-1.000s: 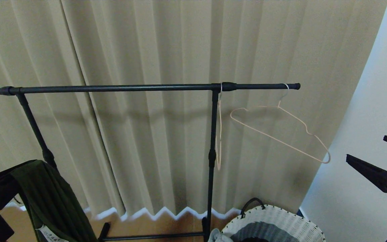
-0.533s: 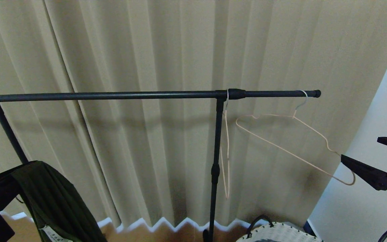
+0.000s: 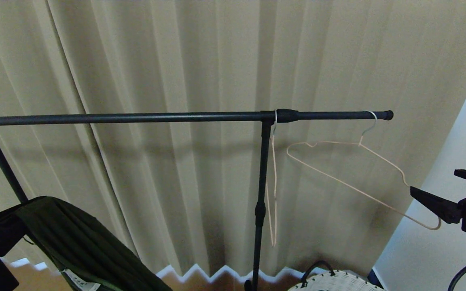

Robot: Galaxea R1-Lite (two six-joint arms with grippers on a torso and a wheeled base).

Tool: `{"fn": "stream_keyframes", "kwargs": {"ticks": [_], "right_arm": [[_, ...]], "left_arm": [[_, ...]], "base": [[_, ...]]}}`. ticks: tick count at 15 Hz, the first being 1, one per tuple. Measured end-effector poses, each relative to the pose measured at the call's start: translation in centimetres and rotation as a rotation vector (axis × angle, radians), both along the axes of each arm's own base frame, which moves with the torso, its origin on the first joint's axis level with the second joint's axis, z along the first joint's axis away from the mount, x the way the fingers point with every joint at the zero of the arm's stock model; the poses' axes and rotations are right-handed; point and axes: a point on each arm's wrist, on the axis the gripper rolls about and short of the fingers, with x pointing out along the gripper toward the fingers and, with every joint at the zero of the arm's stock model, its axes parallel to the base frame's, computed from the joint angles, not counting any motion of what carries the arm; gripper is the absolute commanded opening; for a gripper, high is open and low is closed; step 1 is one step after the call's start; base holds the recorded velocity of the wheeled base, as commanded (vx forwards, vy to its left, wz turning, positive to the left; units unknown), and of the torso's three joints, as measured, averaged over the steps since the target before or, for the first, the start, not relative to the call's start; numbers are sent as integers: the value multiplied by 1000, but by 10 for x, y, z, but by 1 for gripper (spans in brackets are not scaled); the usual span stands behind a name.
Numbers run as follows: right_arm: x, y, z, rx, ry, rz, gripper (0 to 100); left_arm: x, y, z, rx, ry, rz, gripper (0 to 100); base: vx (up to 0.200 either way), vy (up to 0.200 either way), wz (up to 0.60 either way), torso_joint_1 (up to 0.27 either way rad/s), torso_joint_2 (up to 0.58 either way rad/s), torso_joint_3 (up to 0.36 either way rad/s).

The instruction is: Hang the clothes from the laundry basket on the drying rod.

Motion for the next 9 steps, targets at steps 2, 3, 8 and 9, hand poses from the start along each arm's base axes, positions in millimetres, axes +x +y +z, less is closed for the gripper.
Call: {"fn": "stream_keyframes", "kwargs": {"ticks": [2, 3, 8, 9], "right_arm": [[11, -3, -3, 1, 28, -14, 100], [18, -4, -2, 1, 38, -18, 100], [73, -9, -5, 4, 101, -20, 100], [85, -10, -8, 5, 120, -20, 100]], "left_arm": [[1, 0, 0, 1, 4, 0, 0], [1, 0, 0, 1, 4, 0, 0], [0, 0, 1, -1, -3, 0, 0], [0, 0, 1, -1, -3, 0, 0]], "base": [[0, 0, 0, 0, 0, 0], [0, 0, 0, 0, 0, 0], [0, 0, 0, 0, 0, 0], [0, 0, 0, 0, 0, 0]]}}
